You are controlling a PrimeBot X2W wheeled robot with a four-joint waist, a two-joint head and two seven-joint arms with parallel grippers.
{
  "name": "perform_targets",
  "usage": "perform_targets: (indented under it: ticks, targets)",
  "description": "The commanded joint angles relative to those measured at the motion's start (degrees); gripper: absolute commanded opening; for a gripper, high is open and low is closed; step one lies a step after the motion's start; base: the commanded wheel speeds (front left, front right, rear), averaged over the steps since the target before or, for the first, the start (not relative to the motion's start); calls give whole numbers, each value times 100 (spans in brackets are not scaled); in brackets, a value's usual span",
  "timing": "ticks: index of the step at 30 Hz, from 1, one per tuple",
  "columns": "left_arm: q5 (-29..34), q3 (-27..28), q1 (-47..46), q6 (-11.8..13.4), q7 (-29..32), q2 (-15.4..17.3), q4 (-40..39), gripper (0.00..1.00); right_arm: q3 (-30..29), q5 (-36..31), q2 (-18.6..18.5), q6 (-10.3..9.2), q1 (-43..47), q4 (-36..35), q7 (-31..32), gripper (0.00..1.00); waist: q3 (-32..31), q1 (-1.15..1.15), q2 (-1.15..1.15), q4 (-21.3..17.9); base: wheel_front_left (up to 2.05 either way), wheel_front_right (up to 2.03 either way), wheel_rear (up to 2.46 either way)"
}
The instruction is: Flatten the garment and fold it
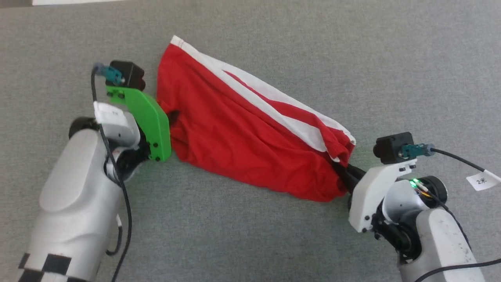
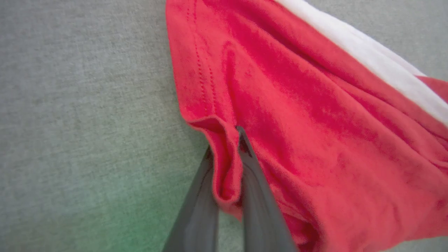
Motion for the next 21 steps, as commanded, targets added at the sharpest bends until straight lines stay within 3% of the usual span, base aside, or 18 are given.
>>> perform_targets:
  ticks: [1, 7, 13, 21]
  targets:
    - [-119, -6, 197, -37, -68, -25, 3, 0, -116, 16, -144, -70, 191, 171, 111, 0, -172, 0, 59, 109, 0, 0, 0]
    - [-502, 218, 593, -23, -461, -9, -310, 0, -191, 209, -144, -70, 297, -39, 537, 0, -580, 0, 59, 282, 0, 0, 0]
    - [-729, 374, 1492, 202, -673, -73, -911, 0, -221, 58, -192, -70, 459, -431, 1432, 0, -898, 0, 59, 438, 0, 0, 0]
    - [-915, 480, 2691, 597, -833, -171, -1801, 0, -232, 416, -795, -70, 509, -808, 2307, 0, -1012, 0, 59, 673, 0, 0, 0]
